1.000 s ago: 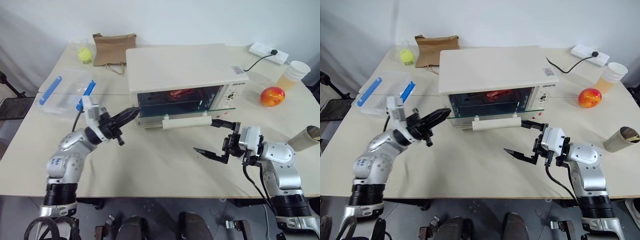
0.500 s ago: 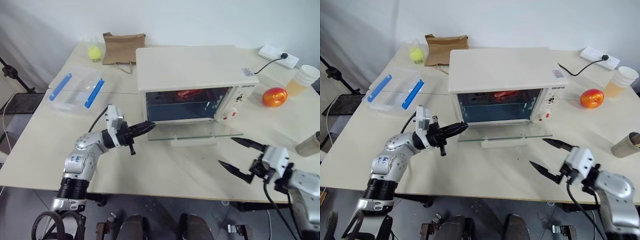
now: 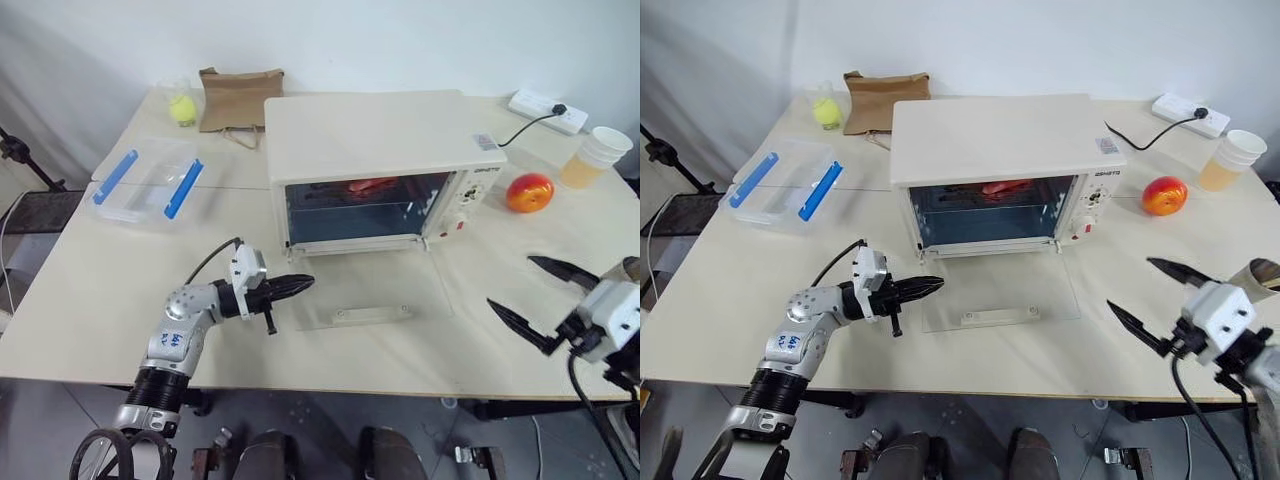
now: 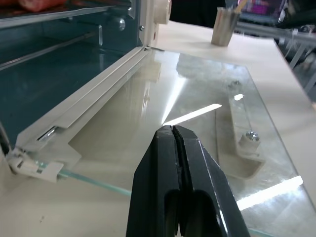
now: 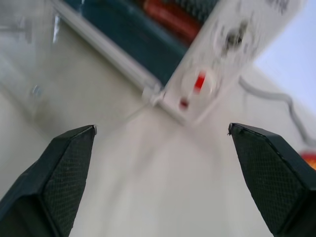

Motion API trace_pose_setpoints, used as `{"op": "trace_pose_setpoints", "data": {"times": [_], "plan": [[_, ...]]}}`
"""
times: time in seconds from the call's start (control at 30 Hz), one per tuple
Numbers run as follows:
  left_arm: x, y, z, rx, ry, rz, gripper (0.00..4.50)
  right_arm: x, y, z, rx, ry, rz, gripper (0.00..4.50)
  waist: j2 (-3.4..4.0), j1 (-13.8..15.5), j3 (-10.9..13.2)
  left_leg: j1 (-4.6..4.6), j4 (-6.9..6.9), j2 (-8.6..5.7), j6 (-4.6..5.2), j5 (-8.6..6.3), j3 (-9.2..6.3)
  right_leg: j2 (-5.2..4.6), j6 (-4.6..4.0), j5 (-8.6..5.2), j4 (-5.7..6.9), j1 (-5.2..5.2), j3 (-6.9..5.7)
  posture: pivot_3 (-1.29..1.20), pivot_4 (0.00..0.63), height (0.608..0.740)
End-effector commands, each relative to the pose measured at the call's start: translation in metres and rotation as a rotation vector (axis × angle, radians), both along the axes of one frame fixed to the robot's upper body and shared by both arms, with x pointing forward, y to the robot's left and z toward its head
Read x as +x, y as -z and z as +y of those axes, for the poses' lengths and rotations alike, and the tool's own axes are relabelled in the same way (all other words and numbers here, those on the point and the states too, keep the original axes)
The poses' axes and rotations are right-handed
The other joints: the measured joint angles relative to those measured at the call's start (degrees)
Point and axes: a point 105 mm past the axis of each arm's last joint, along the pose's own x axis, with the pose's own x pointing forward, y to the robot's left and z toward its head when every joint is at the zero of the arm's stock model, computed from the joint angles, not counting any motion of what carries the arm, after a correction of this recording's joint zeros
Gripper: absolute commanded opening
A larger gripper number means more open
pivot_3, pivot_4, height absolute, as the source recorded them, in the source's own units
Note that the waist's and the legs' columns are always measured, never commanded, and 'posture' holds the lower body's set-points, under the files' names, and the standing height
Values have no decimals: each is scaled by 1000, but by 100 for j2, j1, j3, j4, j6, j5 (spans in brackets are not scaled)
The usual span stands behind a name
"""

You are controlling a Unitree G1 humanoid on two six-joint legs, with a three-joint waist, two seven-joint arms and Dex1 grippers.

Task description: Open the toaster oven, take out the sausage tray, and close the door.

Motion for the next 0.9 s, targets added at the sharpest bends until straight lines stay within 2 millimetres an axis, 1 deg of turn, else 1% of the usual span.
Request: {"op": "trace_pose_setpoints", "data": {"times": [0.03,0.07,0.13,0.17,0.2,0.27,0.37,0.4,0.43,0.5,0.57,0.7,0.83,0.87,0.9], "plan": [[-5,1,7,-50,-29,-4,397,22,-9,34,-81,8,-72,4500,1,-51,0,0,1,0,0,0,0,-3,0,0,4,-1,0,0,150,740],[-7,-3,10,-76,-33,-11,538,27,-12,47,-91,-28,-102,4500,1,-47,-1,1,1,2,0,0,1,-2,-1,0,6,-3,0,0,150,740],[-12,-13,20,-134,-64,-45,1065,33,-16,75,-99,-117,-143,4500,3,-79,1,1,1,5,-1,0,0,-2,-1,-1,11,-6,-2,0,150,740],[-17,-21,32,-176,-102,-69,1389,44,-17,89,-138,-123,-186,4500,3,-107,1,-2,1,7,-1,0,-1,-2,-3,-1,11,-7,-3,0,150,740],[-21,-26,40,-203,-130,-85,1694,52,-19,99,-169,-123,-216,4500,0,-173,3,-1,1,7,-1,0,0,-1,-3,-1,15,-10,-3,0,150,740],[-27,-33,52,-221,-177,-114,2288,64,-24,113,-226,-113,-291,4500,1,-182,4,-6,2,7,-1,0,-1,-3,-3,-2,19,-14,-4,0,150,740],[-35,-41,65,-247,-221,-119,3246,78,-28,127,-283,-95,-374,4500,1,-163,4,-6,2,2,-1,0,-13,-8,-2,-1,21,-8,-11,0,150,740],[-38,-44,69,-257,-239,-119,3554,84,-27,131,-319,-83,-387,4500,1,-161,4,-7,3,-2,-1,0,-12,-11,-1,-1,19,-8,-11,0,150,740],[-42,-48,72,-262,-263,-124,3836,98,-26,137,-364,-53,-402,4500,1,-172,4,-9,3,-8,0,0,-15,-16,0,0,20,-8,-10,0,150,740],[-50,-52,73,-258,-285,-124,3836,119,-24,149,-442,-17,-427,4500,-3,-226,6,-9,4,-8,0,0,-8,-18,2,1,15,-6,-9,0,150,740],[-52,-54,71,-253,-294,-129,3836,132,-21,152,-488,19,-432,4500,-3,-236,6,-8,3,-4,1,0,-5,-17,1,0,18,-10,-10,0,150,740],[-55,-55,65,-249,-290,-132,3836,148,-24,158,-513,57,-465,4500,-1,-199,7,-9,1,1,-4,2,-16,-10,-3,-2,29,-11,-23,0,150,740],[-56,-56,61,-250,-286,-136,3836,156,-21,163,-529,57,-462,4500,-1,-222,8,-13,1,-1,-4,2,-12,-11,-2,-1,21,-11,-21,0,150,740],[-56,-56,60,-251,-286,-136,3869,157,-22,165,-527,58,-468,4117,0,-224,8,-13,1,0,-4,2,-12,-10,-2,-1,21,-11,-23,0,150,740],[-56,-56,59,-251,-284,-136,3869,158,-21,166,-529,56,-465,3861,0,-227,7,-13,0,0,-4,2,-12,-10,-2,-1,22,-11,-23,0,150,740]]}}
